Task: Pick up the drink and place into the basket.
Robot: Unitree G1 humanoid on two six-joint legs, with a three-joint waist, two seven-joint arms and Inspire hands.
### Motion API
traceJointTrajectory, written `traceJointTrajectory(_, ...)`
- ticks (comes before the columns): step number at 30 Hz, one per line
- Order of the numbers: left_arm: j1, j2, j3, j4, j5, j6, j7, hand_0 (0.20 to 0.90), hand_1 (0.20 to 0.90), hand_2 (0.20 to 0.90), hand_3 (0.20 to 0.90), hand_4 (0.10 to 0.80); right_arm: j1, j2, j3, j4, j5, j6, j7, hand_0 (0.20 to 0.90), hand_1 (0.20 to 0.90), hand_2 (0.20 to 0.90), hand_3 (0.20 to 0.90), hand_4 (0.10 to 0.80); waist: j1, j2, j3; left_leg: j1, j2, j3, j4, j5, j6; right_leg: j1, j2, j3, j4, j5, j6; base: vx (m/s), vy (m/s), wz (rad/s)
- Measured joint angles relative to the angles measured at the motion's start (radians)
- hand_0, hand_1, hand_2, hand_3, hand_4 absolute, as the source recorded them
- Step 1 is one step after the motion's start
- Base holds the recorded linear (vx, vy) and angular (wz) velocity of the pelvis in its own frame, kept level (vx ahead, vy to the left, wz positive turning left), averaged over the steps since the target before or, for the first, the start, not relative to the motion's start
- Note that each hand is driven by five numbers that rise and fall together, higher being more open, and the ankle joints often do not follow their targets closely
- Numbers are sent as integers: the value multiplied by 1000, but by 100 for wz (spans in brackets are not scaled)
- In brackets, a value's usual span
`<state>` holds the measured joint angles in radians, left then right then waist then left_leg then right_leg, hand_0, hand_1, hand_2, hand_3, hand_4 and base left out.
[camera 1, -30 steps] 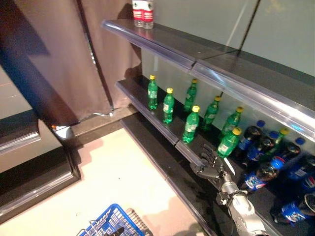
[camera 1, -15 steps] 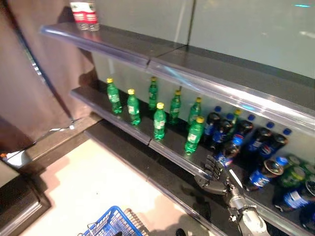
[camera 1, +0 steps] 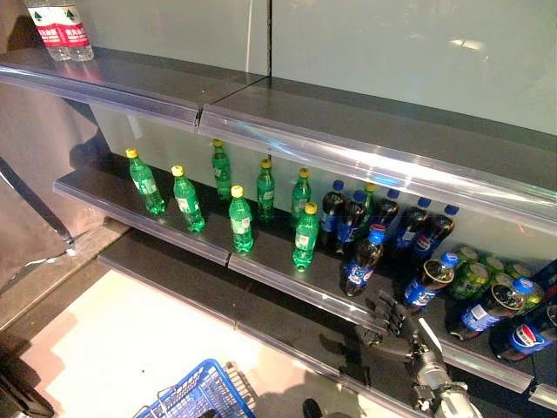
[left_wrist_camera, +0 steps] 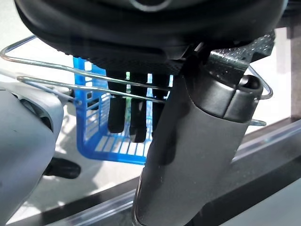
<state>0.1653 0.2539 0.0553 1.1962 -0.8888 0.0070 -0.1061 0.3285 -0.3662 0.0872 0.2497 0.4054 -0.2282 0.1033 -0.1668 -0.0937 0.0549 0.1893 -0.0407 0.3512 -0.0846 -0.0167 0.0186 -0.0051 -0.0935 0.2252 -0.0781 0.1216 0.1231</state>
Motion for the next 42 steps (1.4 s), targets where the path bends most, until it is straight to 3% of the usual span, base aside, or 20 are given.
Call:
traceJointTrajectory(15,7,2,15,0,-2,6,0,300,300,300,200,100,-1,9,0,-19,22,-4,-151,900,900,900,900,800,7,4,-4,0,0,-1,0,0,0,0,0,-1,1,-1,0,20,-39,0)
traceJointTrajectory(22,9,0,12,-1,-14,6,0,300,300,300,200,100,-2,39,0,-18,38,-47,-298,900,900,900,900,800,24,13,1,0,0,-2,0,0,0,0,-1,-2,1,-1,1,31,-31,0)
traceJointTrajectory(33,8,-1,12,-2,-45,7,0,300,300,300,200,100,-40,56,2,28,34,-87,-412,900,900,900,900,800,56,28,19,0,0,-8,0,0,0,2,-2,-10,2,-1,2,44,-39,2)
traceJointTrajectory(35,8,-1,12,-10,-49,8,0,300,300,300,200,100,-57,58,3,44,31,-97,-423,900,900,900,900,800,57,28,32,-2,3,-16,0,0,0,4,-5,-18,2,-2,2,51,-57,7)
traceJointTrajectory(38,10,-4,8,-31,-60,11,0,300,300,300,200,100,-70,61,4,60,29,-102,-436,900,900,900,900,800,80,34,58,1,-9,-95,0,-5,8,0,-5,-29,4,1,1,50,-57,-11)
traceJointTrajectory(42,3,-4,3,-41,-65,14,0,300,300,300,200,100,-84,61,4,91,26,-116,-454,900,900,900,900,800,80,37,76,-2,-7,-105,0,-2,13,3,-4,-40,5,4,4,30,-47,5)
